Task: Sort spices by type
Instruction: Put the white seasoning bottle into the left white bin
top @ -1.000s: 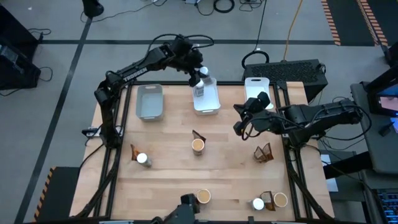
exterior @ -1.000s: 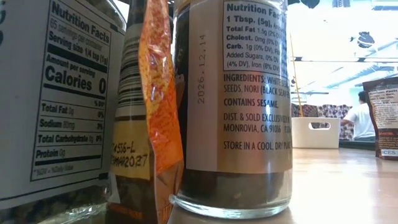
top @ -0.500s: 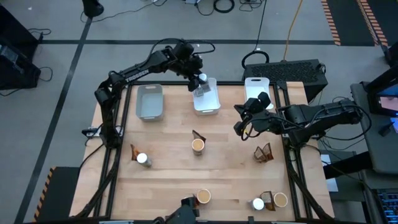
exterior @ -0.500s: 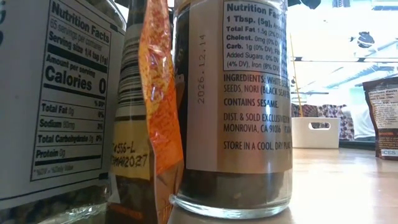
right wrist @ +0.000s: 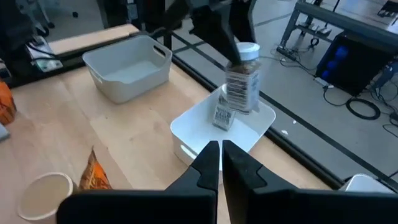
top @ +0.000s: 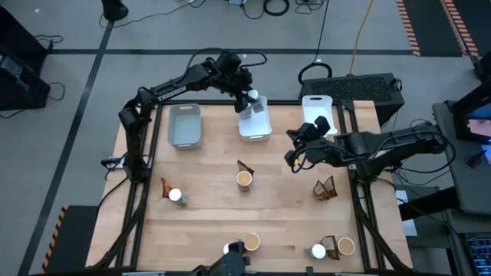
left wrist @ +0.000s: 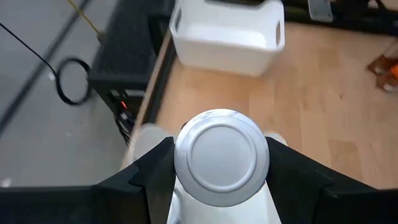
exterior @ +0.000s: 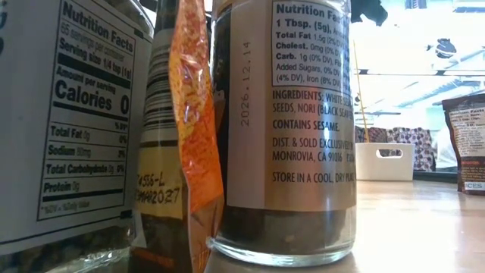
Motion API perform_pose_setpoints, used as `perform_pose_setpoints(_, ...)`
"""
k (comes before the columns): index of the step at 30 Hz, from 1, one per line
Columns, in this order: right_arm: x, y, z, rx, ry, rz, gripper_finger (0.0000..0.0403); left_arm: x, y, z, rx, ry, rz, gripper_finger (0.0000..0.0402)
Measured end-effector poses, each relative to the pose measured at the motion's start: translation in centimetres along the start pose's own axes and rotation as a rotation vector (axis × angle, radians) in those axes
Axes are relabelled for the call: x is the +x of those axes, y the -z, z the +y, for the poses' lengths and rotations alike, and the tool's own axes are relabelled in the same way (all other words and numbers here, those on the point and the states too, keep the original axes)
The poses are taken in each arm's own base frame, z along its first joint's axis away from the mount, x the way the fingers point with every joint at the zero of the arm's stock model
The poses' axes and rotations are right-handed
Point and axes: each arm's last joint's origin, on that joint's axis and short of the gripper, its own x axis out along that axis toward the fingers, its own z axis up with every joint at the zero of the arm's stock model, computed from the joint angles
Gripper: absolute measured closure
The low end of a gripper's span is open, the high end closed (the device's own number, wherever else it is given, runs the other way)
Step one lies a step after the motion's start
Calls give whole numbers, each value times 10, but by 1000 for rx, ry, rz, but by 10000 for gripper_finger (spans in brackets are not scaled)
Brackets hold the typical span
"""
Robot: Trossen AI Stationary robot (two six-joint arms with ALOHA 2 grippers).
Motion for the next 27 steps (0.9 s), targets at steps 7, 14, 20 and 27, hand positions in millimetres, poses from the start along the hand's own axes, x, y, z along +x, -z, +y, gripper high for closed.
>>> perform_pose_setpoints(7,3,-1,-1,16,4,-11,403,17,11,3,-17,27,57,189)
perform_pose_setpoints(14,6,-2,-3,8,16,-13,403,44,12,12,5,4,-2,189)
perform_pose_setpoints(20,6,-3,-4,11,19,-13,403,68,23,20,21,-36,18,189)
perform_pose_setpoints(27,6,-2,-4,11,-1,-2,403,75,28,25,79,-111,54,189)
